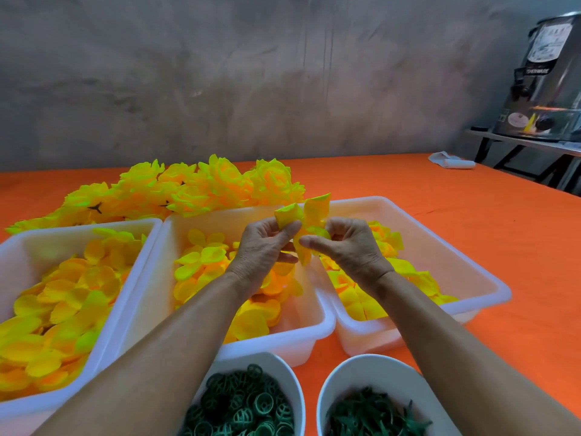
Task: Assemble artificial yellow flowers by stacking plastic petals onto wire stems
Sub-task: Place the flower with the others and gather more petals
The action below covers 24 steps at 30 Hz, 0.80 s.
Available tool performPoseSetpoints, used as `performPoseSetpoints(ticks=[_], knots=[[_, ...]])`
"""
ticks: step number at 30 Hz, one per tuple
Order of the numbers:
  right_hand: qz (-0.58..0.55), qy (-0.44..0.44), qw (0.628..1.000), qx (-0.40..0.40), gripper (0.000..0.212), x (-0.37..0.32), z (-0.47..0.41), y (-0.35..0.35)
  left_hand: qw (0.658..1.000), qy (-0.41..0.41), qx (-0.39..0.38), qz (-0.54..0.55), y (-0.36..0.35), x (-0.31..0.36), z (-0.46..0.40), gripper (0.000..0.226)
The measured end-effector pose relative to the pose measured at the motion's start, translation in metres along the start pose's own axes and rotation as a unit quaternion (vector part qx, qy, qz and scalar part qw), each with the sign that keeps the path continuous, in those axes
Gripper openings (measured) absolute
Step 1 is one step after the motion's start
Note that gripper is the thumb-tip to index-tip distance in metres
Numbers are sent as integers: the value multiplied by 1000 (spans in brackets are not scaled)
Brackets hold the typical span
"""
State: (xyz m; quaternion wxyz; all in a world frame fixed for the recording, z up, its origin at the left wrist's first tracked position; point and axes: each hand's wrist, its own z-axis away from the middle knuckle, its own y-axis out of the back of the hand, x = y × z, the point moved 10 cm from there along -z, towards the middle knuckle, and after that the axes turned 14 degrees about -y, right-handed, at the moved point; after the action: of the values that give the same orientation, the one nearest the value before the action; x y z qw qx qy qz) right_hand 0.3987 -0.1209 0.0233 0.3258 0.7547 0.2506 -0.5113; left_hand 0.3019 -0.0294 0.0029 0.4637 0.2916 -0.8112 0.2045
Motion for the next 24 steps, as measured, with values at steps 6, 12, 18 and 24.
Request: performPoseSetpoints(ticks=[6, 12, 18, 24], knots=[[68, 30, 995, 73, 49, -7, 1, 11, 1000, -10, -17, -17, -2, 1, 1, 9], [47, 8, 998, 40, 35, -2, 0, 6, 996, -37, -34, -73, -6, 6, 0, 15], [-20, 8, 1000, 18, 10, -4, 2, 5, 989, -74, -26, -125, -4, 13, -1, 22], [-94, -5, 987, 128, 21, 1, 1, 40, 981, -83, 55, -167, 17, 21, -4, 22]])
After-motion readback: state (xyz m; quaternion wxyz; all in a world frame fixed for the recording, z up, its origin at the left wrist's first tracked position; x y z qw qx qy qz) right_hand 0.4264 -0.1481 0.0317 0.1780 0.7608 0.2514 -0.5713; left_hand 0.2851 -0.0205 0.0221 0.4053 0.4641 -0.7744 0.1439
